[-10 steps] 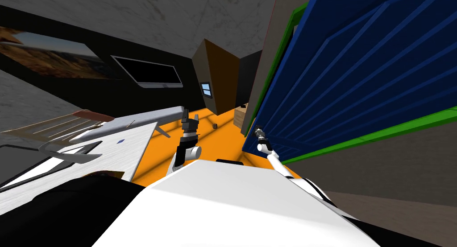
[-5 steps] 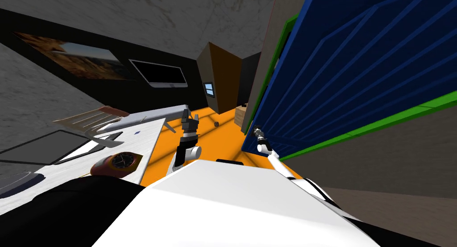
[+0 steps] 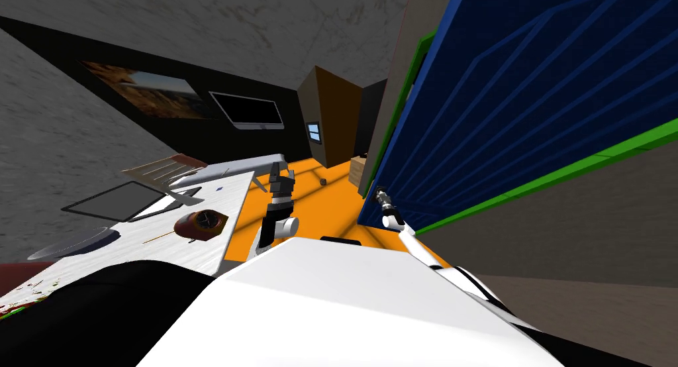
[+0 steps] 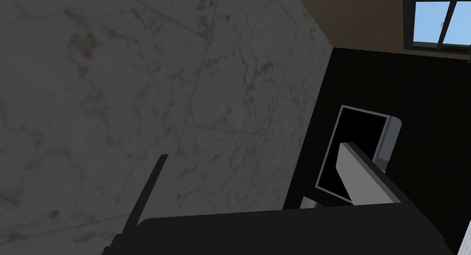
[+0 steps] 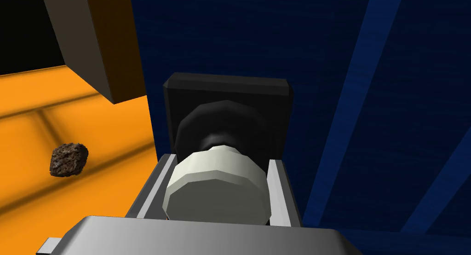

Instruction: Pull the door open

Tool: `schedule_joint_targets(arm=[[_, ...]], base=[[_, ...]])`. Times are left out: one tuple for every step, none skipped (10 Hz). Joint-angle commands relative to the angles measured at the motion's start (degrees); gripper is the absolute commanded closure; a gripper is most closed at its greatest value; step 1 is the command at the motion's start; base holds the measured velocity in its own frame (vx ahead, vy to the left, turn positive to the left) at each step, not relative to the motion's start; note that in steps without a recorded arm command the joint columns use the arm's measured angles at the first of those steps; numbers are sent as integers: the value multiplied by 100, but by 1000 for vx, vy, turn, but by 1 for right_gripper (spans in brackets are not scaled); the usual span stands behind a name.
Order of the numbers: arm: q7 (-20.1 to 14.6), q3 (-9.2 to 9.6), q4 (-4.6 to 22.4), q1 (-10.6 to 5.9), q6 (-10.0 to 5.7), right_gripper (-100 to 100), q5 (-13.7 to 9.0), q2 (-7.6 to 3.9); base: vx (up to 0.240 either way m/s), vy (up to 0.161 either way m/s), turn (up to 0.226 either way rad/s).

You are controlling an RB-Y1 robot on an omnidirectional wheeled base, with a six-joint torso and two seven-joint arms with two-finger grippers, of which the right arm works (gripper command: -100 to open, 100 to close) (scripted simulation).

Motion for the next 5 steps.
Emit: schedule_joint_targets(arm=[[-114, 137, -68, 29, -22, 100, 23, -75], [-182, 214, -111, 50, -39, 100, 35, -128], [-246, 288, -153, 70, -54, 100, 47, -178], [-305, 356, -191, 88, -69, 100, 58, -224], [-377, 438, -237, 110, -86, 100, 71, -280]], base=[[-241, -71, 96], [-198, -107, 99], [-208, -106, 94], [-213, -95, 88], [-215, -108, 97]])
